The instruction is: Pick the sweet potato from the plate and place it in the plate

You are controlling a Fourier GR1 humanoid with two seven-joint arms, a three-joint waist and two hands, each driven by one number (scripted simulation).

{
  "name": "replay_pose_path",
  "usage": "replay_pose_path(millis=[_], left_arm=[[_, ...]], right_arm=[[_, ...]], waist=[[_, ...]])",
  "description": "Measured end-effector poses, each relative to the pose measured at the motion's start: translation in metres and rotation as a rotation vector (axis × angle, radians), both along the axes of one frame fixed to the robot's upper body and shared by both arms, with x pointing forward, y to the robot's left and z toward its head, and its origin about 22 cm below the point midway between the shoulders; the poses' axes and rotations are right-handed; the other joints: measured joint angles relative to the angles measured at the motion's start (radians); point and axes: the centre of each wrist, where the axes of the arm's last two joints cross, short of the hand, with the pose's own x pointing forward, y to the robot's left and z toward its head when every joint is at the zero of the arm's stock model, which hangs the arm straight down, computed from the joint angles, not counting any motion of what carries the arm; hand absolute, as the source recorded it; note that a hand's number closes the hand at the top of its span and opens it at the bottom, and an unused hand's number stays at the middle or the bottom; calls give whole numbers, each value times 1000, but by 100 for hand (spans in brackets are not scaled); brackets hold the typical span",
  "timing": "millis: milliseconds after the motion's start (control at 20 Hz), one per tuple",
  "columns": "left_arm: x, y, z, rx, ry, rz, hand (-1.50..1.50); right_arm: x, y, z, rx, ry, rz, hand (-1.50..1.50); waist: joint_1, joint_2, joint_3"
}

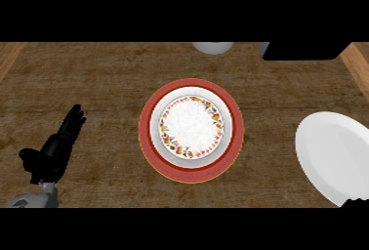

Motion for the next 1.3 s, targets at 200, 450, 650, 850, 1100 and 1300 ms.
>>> replay_pose_path(millis=[200,450,650,850,1100,1300], left_arm=[[-4,-5,-7,-1,-3,-7,0],[2,-7,-4,1,2,-7,0],[2,-5,-7,-3,3,-23,0],[4,-6,-4,4,2,-24,0],[0,-11,-2,7,-2,-22,0],[1,-9,3,2,-3,-27,0]], right_arm=[[8,7,7,14,-98,17,150],[21,22,17,51,-139,59,150],[39,40,32,89,-152,86,150],[58,67,50,97,-148,128,150],[87,111,66,104,-146,160,150],[114,143,55,119,-143,188,150]], waist=[[4,1,0],[9,3,0],[16,4,0],[20,4,0],[26,5,0],[27,5,1]])
